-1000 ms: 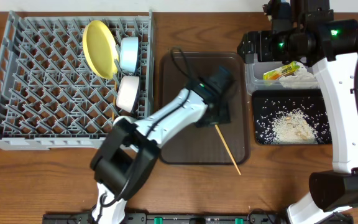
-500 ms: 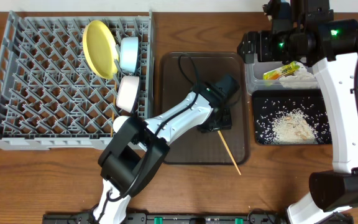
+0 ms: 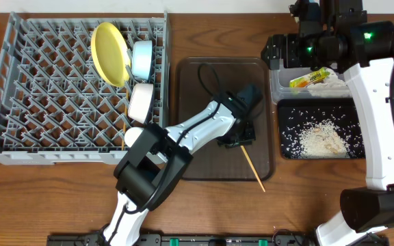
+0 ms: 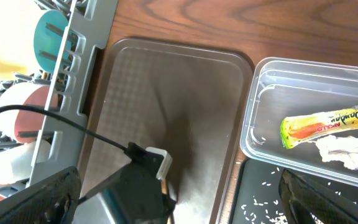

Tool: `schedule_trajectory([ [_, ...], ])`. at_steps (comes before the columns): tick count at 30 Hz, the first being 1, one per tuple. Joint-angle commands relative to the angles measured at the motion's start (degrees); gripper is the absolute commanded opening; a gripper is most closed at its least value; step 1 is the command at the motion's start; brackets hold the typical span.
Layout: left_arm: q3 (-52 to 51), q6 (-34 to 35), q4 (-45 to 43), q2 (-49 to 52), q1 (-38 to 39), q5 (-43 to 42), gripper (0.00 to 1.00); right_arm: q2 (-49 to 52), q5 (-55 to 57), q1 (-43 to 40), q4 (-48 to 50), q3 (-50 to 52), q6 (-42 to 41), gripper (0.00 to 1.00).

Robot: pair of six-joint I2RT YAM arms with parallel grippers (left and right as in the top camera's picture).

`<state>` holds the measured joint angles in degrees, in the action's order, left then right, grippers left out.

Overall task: Sort waste into correct bins and load items into the dishwasher
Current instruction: 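Return the left gripper to the tray and grasp the second chopstick, then carry the second chopstick into the dish rack and release it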

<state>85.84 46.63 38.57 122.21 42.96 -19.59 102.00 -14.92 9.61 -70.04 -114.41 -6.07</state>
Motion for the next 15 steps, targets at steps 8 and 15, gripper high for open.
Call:
schedule_trajectory([
  [8, 0.31, -0.46, 0.22, 2.51, -3.10, -4.09, 0.07, 0.35, 0.11, 0.50, -0.04, -0.17, -0.09, 0.99],
  [15, 1.73, -4.39, 2.27, -0.50, -9.18, -6.86, 0.07, 0.35, 0.11, 0.48, -0.07, -0.17, -0.09, 0.99],
])
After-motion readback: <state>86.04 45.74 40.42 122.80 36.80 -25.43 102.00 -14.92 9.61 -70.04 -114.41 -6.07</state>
